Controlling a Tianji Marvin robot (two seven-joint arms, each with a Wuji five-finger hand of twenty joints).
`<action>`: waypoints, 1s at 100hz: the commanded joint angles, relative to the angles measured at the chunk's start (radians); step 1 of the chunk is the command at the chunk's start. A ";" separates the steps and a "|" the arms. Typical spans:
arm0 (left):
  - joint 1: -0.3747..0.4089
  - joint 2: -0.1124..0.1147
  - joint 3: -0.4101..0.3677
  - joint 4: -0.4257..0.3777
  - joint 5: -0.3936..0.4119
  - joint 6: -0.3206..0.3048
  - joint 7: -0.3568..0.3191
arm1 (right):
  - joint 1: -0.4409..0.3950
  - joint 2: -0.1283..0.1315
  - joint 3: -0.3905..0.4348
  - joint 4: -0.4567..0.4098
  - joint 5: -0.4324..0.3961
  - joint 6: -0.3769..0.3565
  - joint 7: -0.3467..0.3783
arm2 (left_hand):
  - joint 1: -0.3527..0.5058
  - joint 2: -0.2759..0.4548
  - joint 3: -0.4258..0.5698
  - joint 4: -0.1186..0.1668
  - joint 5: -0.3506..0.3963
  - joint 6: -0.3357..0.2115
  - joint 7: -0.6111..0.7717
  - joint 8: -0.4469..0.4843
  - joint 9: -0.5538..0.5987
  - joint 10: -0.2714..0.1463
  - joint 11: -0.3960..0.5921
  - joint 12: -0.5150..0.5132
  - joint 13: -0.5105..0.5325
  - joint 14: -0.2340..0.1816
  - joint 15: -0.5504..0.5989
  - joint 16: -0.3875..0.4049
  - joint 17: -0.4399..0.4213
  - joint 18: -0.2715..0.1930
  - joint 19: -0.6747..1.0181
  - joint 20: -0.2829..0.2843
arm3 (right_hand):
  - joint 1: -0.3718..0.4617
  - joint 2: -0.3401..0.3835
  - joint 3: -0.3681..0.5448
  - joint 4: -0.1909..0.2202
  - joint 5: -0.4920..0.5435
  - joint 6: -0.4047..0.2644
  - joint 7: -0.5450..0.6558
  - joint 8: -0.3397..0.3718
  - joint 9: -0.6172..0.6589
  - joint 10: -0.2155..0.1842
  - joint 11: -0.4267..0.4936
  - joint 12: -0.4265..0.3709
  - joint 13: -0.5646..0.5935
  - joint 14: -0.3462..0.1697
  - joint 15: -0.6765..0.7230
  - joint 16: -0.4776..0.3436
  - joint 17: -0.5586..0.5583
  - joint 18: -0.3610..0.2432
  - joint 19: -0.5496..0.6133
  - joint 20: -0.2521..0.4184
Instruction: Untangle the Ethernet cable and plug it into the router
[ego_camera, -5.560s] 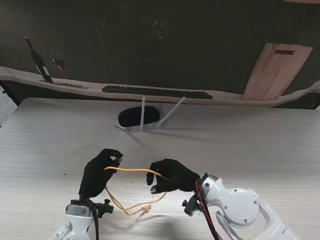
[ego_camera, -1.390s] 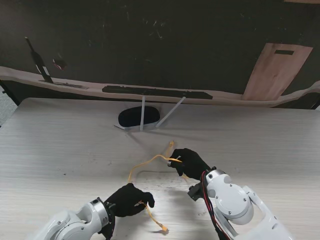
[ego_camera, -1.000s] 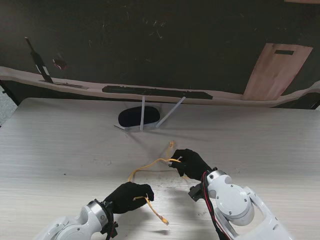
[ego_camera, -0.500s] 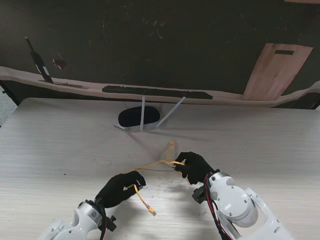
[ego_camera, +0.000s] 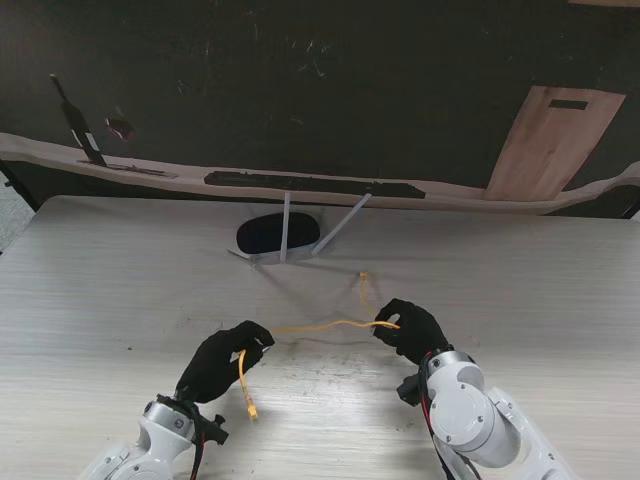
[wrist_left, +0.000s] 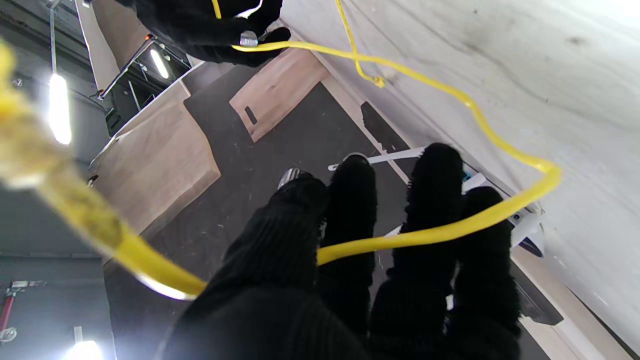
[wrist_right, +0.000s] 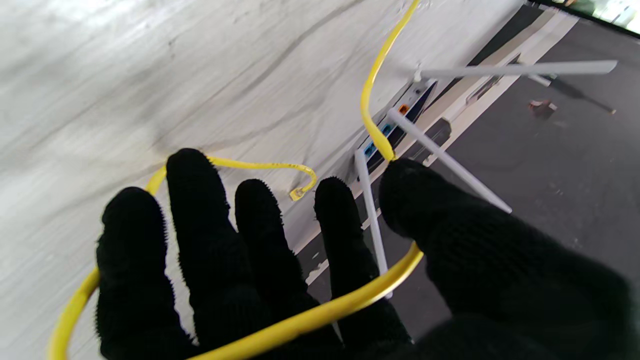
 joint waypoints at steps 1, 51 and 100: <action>-0.001 -0.005 -0.004 0.000 -0.009 -0.009 -0.012 | -0.024 -0.009 0.013 0.005 -0.003 -0.003 0.005 | 0.071 0.050 -0.030 -0.013 -0.027 0.008 -0.011 -0.001 -0.004 -0.019 0.040 0.000 0.022 0.032 0.030 0.016 -0.004 0.028 0.039 0.023 | -0.011 -0.024 0.024 0.019 -0.007 -0.007 -0.012 0.019 -0.040 -0.001 -0.014 -0.012 -0.036 0.004 -0.019 -0.016 -0.033 -0.007 -0.024 -0.012; -0.029 -0.013 -0.013 0.010 -0.020 -0.031 0.012 | -0.113 -0.006 0.116 -0.002 -0.104 -0.232 -0.081 | 0.052 0.052 -0.089 -0.005 -0.005 0.008 -0.057 -0.018 -0.001 -0.011 0.024 -0.041 0.005 0.055 0.022 0.018 -0.039 0.038 0.047 0.035 | -0.115 -0.294 0.064 -0.018 -0.125 -0.067 -0.038 0.002 -0.199 -0.087 -0.095 -0.044 -0.273 -0.091 -0.344 -0.110 -0.199 -0.108 -0.324 -0.038; -0.055 0.003 0.002 -0.037 -0.048 -0.037 -0.082 | -0.107 0.023 0.120 -0.040 -0.006 -0.515 0.055 | 0.044 0.043 -0.085 -0.001 0.024 -0.006 -0.065 -0.015 0.005 -0.008 0.008 -0.059 0.009 0.055 0.012 0.014 -0.033 0.044 0.048 0.039 | -0.133 -0.302 0.058 -0.022 -0.202 -0.099 -0.055 -0.018 -0.255 -0.117 -0.141 -0.065 -0.356 -0.190 -0.440 -0.120 -0.223 -0.201 -0.762 0.192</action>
